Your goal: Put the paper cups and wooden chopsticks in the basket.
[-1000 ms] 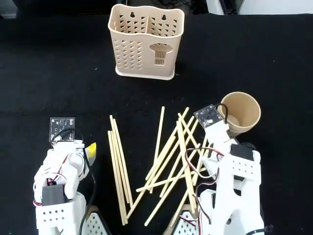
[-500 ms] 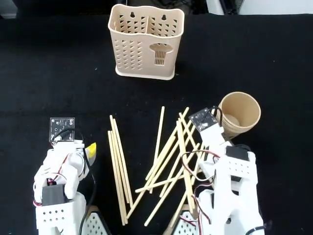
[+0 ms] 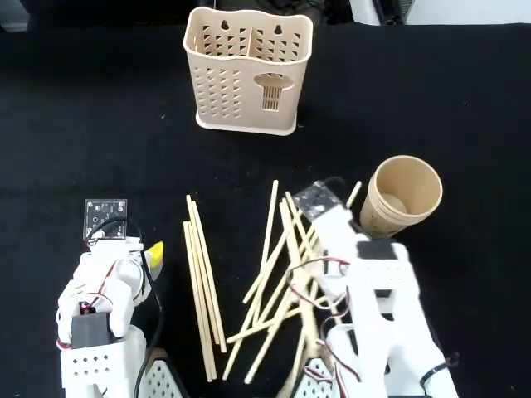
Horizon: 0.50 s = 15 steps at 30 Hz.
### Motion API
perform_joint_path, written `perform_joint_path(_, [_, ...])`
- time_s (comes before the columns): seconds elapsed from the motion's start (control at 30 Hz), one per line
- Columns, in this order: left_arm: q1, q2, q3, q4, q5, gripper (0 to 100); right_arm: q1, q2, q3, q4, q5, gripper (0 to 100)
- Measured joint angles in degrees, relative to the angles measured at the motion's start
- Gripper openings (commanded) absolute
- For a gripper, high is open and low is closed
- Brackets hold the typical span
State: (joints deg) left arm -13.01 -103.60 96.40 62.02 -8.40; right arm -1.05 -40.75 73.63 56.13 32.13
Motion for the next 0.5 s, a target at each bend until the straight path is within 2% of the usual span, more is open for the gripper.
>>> perform_joint_path(0.23, [0.0, 0.0, 0.0, 0.0, 0.0, 28, -9.1, 0.0, -6.1, 0.0, -8.3, 1.5])
perform_joint_path(0.5, [0.0, 0.0, 0.0, 0.0, 0.0, 28, -10.3, 0.1, -10.7, 0.3, -11.3, 1.5])
